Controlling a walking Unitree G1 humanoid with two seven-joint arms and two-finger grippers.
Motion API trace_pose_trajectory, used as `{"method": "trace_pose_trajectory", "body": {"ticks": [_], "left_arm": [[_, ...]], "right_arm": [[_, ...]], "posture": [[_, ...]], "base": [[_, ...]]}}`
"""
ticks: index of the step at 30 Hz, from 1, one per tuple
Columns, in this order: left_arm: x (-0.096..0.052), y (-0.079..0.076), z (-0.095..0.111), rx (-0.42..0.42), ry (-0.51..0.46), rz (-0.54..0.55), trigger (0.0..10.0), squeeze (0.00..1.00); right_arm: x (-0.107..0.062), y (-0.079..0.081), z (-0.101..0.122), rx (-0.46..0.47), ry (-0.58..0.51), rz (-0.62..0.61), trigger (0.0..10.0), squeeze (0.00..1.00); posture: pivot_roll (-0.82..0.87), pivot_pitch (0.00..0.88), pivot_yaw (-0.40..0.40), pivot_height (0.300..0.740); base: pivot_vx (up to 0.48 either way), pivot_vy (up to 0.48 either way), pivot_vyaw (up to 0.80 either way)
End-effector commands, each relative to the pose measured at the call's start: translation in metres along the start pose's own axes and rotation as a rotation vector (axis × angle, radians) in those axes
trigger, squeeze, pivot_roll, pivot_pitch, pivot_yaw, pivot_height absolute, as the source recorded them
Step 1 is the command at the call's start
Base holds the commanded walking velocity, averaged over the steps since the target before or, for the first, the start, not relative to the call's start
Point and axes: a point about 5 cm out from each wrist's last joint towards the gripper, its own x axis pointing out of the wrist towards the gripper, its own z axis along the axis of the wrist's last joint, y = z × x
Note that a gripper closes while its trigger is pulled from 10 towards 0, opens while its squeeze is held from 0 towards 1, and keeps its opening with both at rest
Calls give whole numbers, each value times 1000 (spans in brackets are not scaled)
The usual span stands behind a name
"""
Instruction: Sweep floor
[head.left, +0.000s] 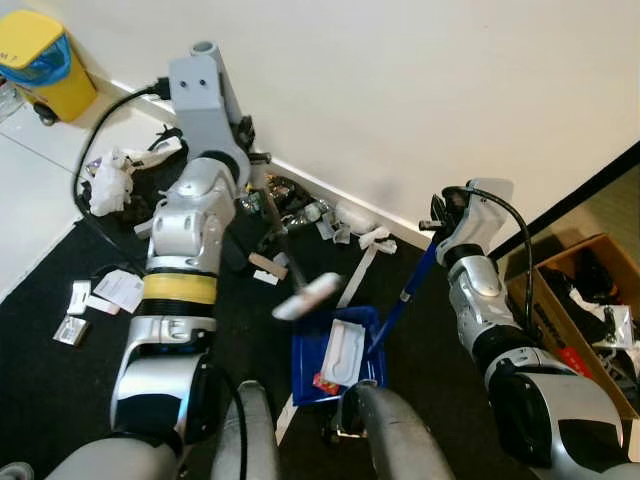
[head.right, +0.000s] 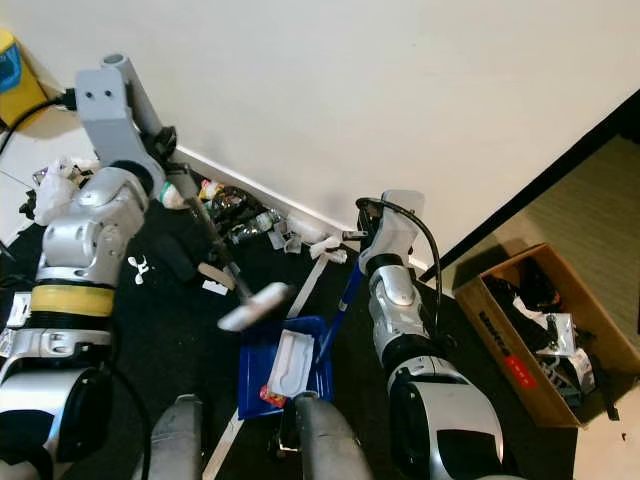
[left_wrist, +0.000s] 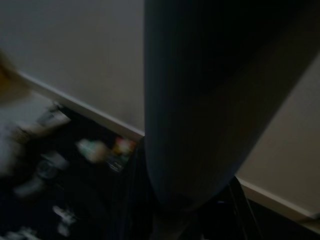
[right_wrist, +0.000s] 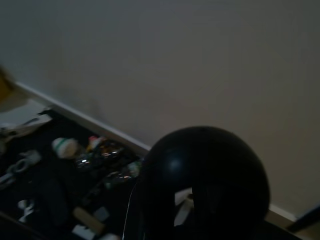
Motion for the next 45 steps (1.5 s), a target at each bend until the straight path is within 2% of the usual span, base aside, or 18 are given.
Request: {"method": "trace_pose_trajectory", "body": {"ticks": [1, 2, 3, 4, 7, 9, 11, 17, 22, 24, 38, 44, 45], "left_arm": [[-5, 13, 4, 43, -62, 31, 10000, 0], [-9, 24, 0, 87, -81, 70, 10000, 0], [-9, 24, 0, 87, -81, 70, 10000, 0], [-17, 35, -9, 138, -102, 104, 10000, 0], [-24, 43, -23, 149, -74, 127, 10000, 0], [-33, 47, -39, 176, -37, 131, 10000, 0], [-38, 48, -51, 199, -7, 127, 10000, 0], [-43, 48, -66, 223, 20, 122, 10000, 0], [-41, 43, -79, 250, 48, 79, 10000, 0], [-34, 41, -80, 284, 52, 48, 10000, 0], [-27, 45, -82, 292, 77, 37, 10000, 0], [-26, 45, -96, 262, 137, 27, 10000, 0], [-27, 46, -102, 230, 158, 45, 10000, 0]], "right_arm": [[-9, -3, -19, 54, 87, -14, 10000, 0], [-9, -5, -18, 58, 80, -21, 10000, 0], [-9, -5, -18, 58, 80, -21, 10000, 0], [-9, -9, -15, 66, 63, -45, 10000, 0], [-7, -15, -10, 80, 38, -71, 10000, 0], [-5, -25, -1, 117, -6, -118, 10000, 0], [-5, -34, 5, 152, -45, -157, 10000, 0], [-6, -45, 12, 209, -102, -197, 10000, 0], [-14, -55, 10, 252, -140, -224, 10000, 0], [-23, -58, -2, 271, -117, -260, 10000, 0], [-35, -50, -22, 294, -82, -267, 10000, 0], [-40, -46, -31, 302, -56, -273, 10000, 0], [-42, -46, -34, 303, -45, -274, 10000, 0]], "posture": [[60, 192, -79, 740], [63, 176, -77, 740], [63, 176, -77, 740], [65, 166, -77, 740], [69, 149, -74, 740], [72, 141, -72, 740], [76, 133, -68, 740], [79, 107, -40, 740], [90, 85, 3, 740], [96, 76, 37, 740], [114, 58, 98, 740], [116, 59, 111, 740], [116, 60, 108, 740]], "base": [[0, 0, 0], [0, 0, 0], [0, 0, 0], [0, 0, 0], [0, 0, 0], [0, 0, 0], [0, 0, 0], [0, 0, 0], [0, 0, 0], [0, 0, 0], [0, 0, 0], [0, 0, 0], [0, 0, 0]]}}
